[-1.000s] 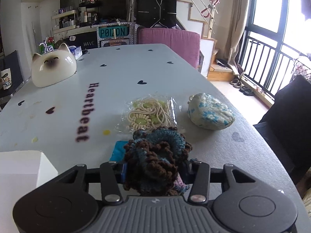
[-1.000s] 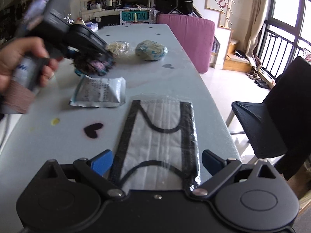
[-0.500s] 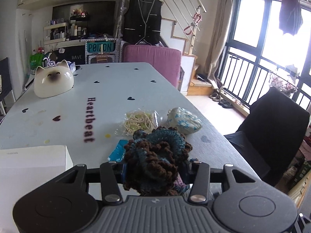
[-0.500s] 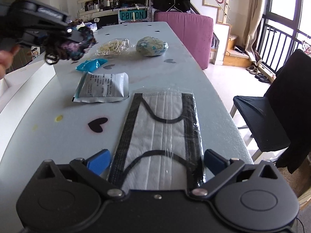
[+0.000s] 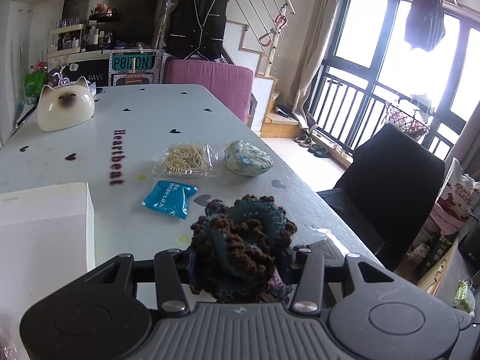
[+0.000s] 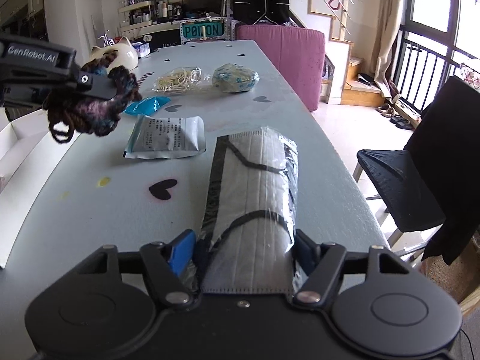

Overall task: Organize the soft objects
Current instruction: 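Carry the scrunchie and the wrapped mask toward the white tray with both tools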

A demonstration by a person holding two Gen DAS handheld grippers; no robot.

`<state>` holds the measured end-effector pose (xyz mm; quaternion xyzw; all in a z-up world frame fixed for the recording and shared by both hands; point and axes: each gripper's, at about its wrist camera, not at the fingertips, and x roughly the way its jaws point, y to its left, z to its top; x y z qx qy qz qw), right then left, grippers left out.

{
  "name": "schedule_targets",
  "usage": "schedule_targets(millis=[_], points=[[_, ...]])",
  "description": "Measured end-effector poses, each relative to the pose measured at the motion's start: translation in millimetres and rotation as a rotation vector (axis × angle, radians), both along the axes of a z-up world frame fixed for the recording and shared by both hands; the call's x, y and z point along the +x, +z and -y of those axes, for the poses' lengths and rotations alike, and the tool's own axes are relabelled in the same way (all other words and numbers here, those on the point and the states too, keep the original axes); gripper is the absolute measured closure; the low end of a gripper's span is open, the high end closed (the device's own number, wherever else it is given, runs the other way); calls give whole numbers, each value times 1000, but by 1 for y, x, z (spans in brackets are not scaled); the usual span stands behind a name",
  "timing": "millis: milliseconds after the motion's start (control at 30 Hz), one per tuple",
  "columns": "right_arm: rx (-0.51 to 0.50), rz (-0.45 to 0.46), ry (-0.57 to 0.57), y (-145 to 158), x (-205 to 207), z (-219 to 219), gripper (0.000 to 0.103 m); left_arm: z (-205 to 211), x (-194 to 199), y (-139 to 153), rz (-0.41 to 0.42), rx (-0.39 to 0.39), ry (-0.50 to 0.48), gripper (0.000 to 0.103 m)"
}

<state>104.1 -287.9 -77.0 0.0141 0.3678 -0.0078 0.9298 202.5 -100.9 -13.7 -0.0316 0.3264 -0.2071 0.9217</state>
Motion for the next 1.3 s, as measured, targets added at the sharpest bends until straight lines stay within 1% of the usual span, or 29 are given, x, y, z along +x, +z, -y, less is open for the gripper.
schedule_targets(millis=[200,300,500,800,967,1067,1233,1300], points=[[-6,36,-19,11,-10,-4,33,-10,-9,1,-5,-33,1,54],[-7,71,-15,23,-15,-9,33,-22,-12,7,6,-55,24,54],[27,151,29,48,-16,-33,33,-64,-20,28,53,-81,92,54],[98,206,142,72,5,-97,33,-142,-28,53,97,-57,232,54],[147,205,198,80,14,-136,32,-179,-31,57,102,-24,294,54],[180,189,236,83,19,-161,32,-200,-31,55,96,-4,323,54],[213,127,276,81,24,-199,32,-234,-19,47,67,49,380,54],[225,100,271,79,26,-211,32,-244,-12,41,51,75,397,54]])
